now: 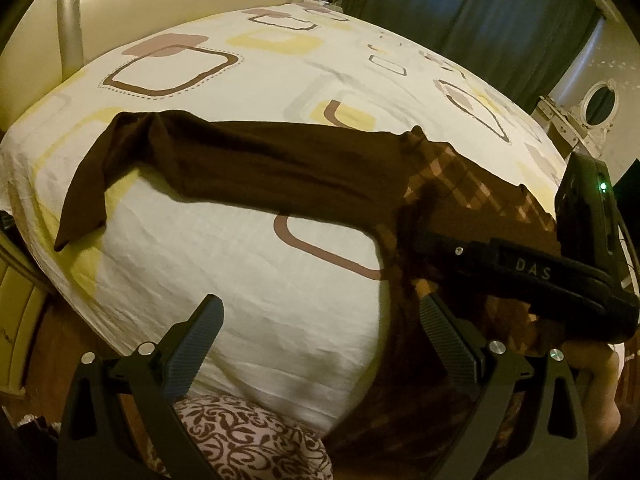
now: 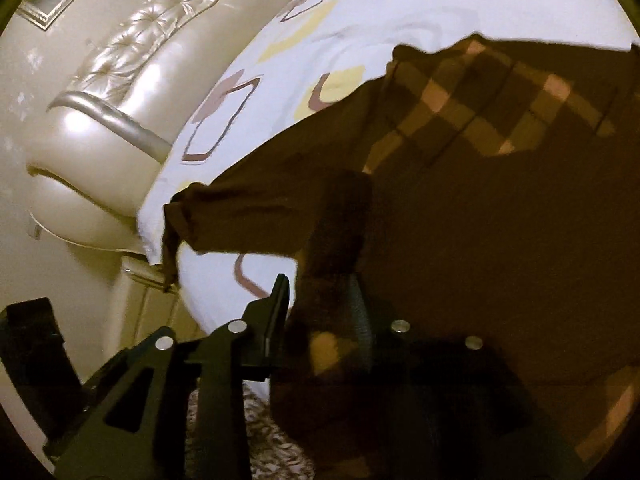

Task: Fold small clothes
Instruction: 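Lift the sleeve with the right gripper and lay it across the sweater body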

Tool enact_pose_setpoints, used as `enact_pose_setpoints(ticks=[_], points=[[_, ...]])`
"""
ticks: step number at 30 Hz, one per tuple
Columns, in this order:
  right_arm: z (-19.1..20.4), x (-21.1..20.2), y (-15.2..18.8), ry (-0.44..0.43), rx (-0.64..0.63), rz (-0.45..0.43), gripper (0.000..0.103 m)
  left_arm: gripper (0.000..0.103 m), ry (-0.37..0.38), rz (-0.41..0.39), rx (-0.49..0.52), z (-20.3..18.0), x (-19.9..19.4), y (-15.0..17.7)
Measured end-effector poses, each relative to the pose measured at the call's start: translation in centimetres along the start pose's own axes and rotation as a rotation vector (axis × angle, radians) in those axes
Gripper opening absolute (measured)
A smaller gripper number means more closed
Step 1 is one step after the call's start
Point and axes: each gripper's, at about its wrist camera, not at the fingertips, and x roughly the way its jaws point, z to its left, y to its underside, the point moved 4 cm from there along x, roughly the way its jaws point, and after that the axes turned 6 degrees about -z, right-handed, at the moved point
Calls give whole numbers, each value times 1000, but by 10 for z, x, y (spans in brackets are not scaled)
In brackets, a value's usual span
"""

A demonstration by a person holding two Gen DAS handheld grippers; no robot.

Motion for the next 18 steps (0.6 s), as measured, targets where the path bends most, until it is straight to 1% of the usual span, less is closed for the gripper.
enact_pose_setpoints(ticks=[3, 4, 6, 10, 11, 13, 14, 15, 17, 18], points=[[0, -4, 4, -64, 19, 19, 37, 98, -2, 0, 8, -1, 0, 0], [-1, -10, 6, -81, 20, 22, 38, 98, -1, 1, 9, -1, 1, 1], [-5, -24, 7, -87, 15, 12, 38, 98, 1, 5, 13, -3, 2, 1], [-39, -81, -5, -66, 58, -98, 42, 98, 3, 8, 32, -10, 7, 0], [-60, -109, -9, -33, 86, -160, 42, 98, 5, 6, 39, -14, 9, -2], [-89, -146, -16, 23, 123, -241, 44, 98, 11, 1, 48, -22, 14, -7], [-115, -175, -19, 80, 156, -313, 44, 98, 20, -3, 52, -29, 17, -10], [-134, -195, -21, 122, 188, -364, 44, 98, 30, -6, 57, -36, 20, -14], [-185, -239, -19, 226, 293, -466, 45, 98, 41, -13, 67, -47, 26, -19], [-207, -252, -16, 256, 344, -491, 45, 98, 49, -15, 77, -56, 31, -23]])
